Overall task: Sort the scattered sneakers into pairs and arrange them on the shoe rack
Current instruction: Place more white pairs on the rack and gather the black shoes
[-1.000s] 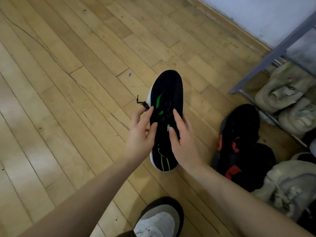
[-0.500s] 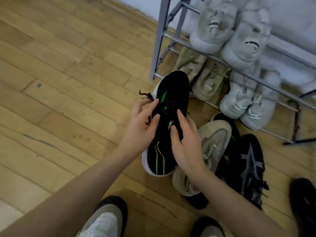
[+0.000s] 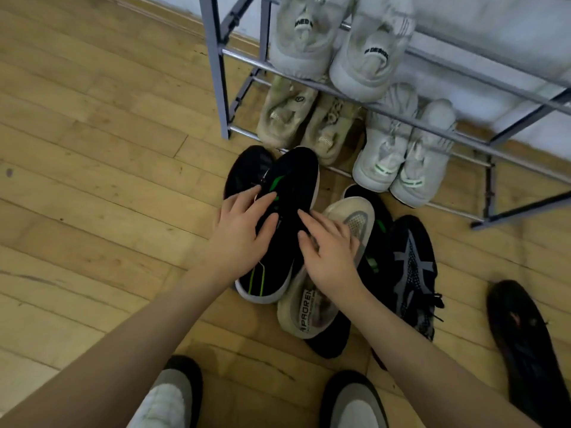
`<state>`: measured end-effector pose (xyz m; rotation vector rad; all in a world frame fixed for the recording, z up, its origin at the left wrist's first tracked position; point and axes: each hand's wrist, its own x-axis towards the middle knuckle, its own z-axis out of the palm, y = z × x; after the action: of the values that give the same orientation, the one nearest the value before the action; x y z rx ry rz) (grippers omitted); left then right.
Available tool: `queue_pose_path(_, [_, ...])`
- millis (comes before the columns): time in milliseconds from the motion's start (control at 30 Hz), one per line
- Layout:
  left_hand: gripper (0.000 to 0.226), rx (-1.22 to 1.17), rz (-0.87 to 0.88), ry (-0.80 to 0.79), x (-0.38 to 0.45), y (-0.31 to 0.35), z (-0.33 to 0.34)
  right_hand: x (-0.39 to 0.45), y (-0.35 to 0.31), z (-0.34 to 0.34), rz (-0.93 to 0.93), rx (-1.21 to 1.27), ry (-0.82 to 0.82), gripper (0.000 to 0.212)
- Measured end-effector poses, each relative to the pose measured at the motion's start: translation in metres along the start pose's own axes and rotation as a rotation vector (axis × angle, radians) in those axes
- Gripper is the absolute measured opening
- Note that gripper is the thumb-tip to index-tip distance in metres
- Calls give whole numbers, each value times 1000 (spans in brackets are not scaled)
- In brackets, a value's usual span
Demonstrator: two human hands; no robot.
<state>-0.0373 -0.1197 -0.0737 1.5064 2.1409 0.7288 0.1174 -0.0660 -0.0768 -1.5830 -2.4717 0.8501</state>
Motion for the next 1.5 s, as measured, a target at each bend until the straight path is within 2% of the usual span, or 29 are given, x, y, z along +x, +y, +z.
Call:
queue_pose_path(133, [54,73,152,3,-5,20,-1,-14,8,-19,-15,93,106,39])
queue_pose_path(233, [51,100,264,-75,-12,42,11,-29,30,-32,41,115,218,38])
queue_pose_path(400, [48,200,402,-207,-13,73,43,-54,80,-44,203,-6,319,41])
queue_pose_path(467, [46,214,422,-249,-7,86,58,-57,98,-49,320,-73,280,50])
queue_pose_path(567, [44,251,488,-289,7,102,81,-53,119,-54,446,-144,136,74])
queue_pose_path(700, [44,378,531,-291,33,118,105,-53,131,-51,430,-84,40,95])
queue_pose_path(867, [51,543,566,-418,59,125,129,-52,139,-50,384,95,108,83])
queue_pose_path(967, [50,501,605,-415,59,128,138,-57,144,-52,336,162,194,76])
queue_pose_path(1133, [57,427,688,-368,53,146,153,-72,175,-74,293,52,223,76])
queue_pose_path(1267, [58,368,709,-420,50,171,182,-89,206,-91,313,-27,228,73])
queue_pose_path(1500, [49,446,725,-531,45,196,221,-98,249,-92,431,-103,140,67])
